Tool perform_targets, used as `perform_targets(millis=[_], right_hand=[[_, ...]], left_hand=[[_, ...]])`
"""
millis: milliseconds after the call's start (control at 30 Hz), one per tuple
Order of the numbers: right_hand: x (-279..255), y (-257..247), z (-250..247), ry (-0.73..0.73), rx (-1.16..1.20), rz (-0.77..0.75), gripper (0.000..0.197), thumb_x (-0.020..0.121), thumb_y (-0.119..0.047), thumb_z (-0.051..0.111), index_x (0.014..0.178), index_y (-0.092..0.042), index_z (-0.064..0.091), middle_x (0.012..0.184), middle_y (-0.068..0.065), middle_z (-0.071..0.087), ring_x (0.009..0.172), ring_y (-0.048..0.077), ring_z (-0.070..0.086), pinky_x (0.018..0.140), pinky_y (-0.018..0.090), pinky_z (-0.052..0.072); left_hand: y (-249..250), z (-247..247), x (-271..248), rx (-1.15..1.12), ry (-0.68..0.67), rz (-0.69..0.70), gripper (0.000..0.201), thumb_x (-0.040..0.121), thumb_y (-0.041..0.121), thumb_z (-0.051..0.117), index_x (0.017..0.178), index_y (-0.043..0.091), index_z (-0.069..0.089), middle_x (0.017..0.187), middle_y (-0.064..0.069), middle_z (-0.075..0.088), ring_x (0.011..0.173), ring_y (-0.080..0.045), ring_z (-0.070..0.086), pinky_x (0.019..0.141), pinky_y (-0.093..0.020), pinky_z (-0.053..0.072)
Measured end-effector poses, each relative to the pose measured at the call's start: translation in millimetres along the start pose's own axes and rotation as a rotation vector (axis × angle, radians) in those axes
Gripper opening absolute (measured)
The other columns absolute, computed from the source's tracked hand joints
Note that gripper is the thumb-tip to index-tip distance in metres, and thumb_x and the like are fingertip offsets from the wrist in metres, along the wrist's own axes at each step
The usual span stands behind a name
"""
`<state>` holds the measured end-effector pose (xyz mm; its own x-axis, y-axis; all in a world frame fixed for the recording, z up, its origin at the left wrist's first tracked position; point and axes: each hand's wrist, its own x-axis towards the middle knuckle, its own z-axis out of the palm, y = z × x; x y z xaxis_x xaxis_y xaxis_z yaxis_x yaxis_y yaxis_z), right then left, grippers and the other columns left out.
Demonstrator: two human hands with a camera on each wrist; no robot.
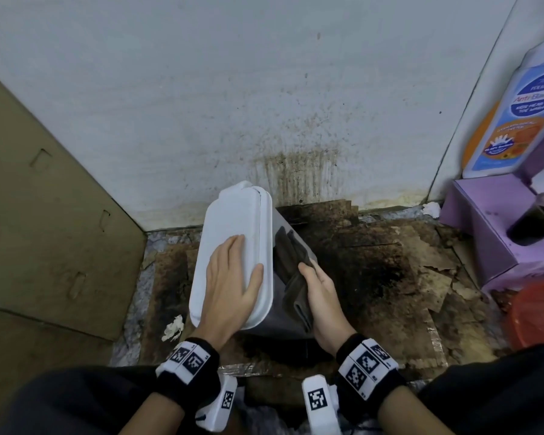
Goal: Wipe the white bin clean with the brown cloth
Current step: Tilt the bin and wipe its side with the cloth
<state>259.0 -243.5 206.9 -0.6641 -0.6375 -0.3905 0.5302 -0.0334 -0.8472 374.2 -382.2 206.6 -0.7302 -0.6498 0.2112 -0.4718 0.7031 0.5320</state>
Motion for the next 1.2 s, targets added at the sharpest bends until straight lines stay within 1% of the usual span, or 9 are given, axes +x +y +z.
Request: perform_targets(millis=[133,300,467,567,633,800,967,1067,1200], right_hand=[[3,7,12,0.050,0.055,0.001,0.029,0.106,-0.028,0.049,0.129,-0.027,0.067,0.120,-0.003,0.075,0.116,0.017,0.069,0.107,0.042,0.051],[-8,12,39,0.016,-0.091,-0.210,0.036,0.109,-0.026,0.045,0.143,-0.027,0.056,0.137,-0.013,0.064,0.129,0.004,0.057,0.116,0.039,0.042],[-13,27,55,-0.056,-0.323,-0.351,0.053,0.110,-0.031,0.039,0.161,-0.033,0.024,0.165,-0.024,0.025,0.149,-0.008,0.022,0.127,0.031,0.020],[-12,28,60,-0.087,-0.546,-0.375,0.058,0.110,-0.037,0.032,0.163,-0.036,0.006,0.168,-0.025,0.001,0.151,-0.012,0.001,0.126,0.024,0.007],[-6,25,64,-0.095,-0.689,-0.387,0.060,0.111,-0.038,0.030,0.163,-0.035,-0.001,0.169,-0.019,-0.007,0.152,-0.008,-0.003,0.126,0.023,0.005],[35,2,70,-0.123,-0.834,-0.344,0.061,0.110,-0.041,0.025,0.162,-0.034,-0.005,0.171,-0.008,-0.008,0.155,0.010,0.006,0.123,0.029,0.009],[44,5,66,-0.113,-0.887,-0.402,0.058,0.110,-0.039,0.023,0.163,-0.030,0.001,0.172,-0.005,-0.007,0.157,0.009,-0.002,0.128,0.040,0.009],[7,27,58,-0.109,-0.849,-0.479,0.056,0.110,-0.040,0.021,0.163,-0.030,0.004,0.171,-0.009,-0.008,0.154,-0.002,-0.009,0.129,0.034,0.005],[-47,44,55,-0.095,-0.810,-0.471,0.056,0.109,-0.038,0.022,0.162,-0.038,0.004,0.169,-0.019,-0.011,0.154,-0.003,-0.010,0.125,0.020,-0.001]], left_hand=[[-5,-7,-2,-0.101,0.028,-0.028,0.061,0.107,0.052,0.034,0.158,0.020,0.035,0.160,0.008,0.034,0.151,-0.009,0.025,0.126,-0.034,0.020],[-3,-4,-1,-0.185,0.038,-0.043,0.049,0.110,0.035,0.029,0.156,0.021,0.039,0.156,0.016,0.034,0.148,-0.001,0.027,0.126,-0.031,0.020],[-8,-11,6,-0.166,-0.051,0.042,0.051,0.109,0.032,0.032,0.157,0.020,0.040,0.159,0.012,0.036,0.148,0.003,0.025,0.126,-0.027,0.020],[-16,-12,6,-0.149,-0.044,0.078,0.050,0.110,0.034,0.031,0.157,0.020,0.039,0.161,0.008,0.037,0.150,0.000,0.027,0.126,-0.028,0.019],[-20,-8,6,-0.149,-0.008,0.072,0.051,0.110,0.036,0.028,0.157,0.020,0.038,0.160,0.009,0.037,0.149,0.001,0.026,0.126,-0.027,0.018],[-19,-5,5,-0.137,0.013,0.062,0.047,0.111,0.030,0.032,0.156,0.019,0.038,0.157,0.010,0.036,0.143,0.013,0.020,0.123,-0.018,0.014],[-14,-2,8,-0.155,0.004,0.047,0.045,0.111,0.030,0.033,0.154,0.021,0.038,0.158,0.011,0.035,0.142,0.013,0.019,0.121,-0.016,0.014],[-16,-2,8,-0.160,0.002,0.065,0.044,0.111,0.027,0.033,0.154,0.019,0.038,0.157,0.009,0.035,0.142,0.012,0.021,0.122,-0.019,0.017],[-16,-2,7,-0.179,-0.004,0.060,0.045,0.111,0.027,0.032,0.155,0.020,0.038,0.159,0.008,0.034,0.147,0.004,0.024,0.124,-0.022,0.017]])
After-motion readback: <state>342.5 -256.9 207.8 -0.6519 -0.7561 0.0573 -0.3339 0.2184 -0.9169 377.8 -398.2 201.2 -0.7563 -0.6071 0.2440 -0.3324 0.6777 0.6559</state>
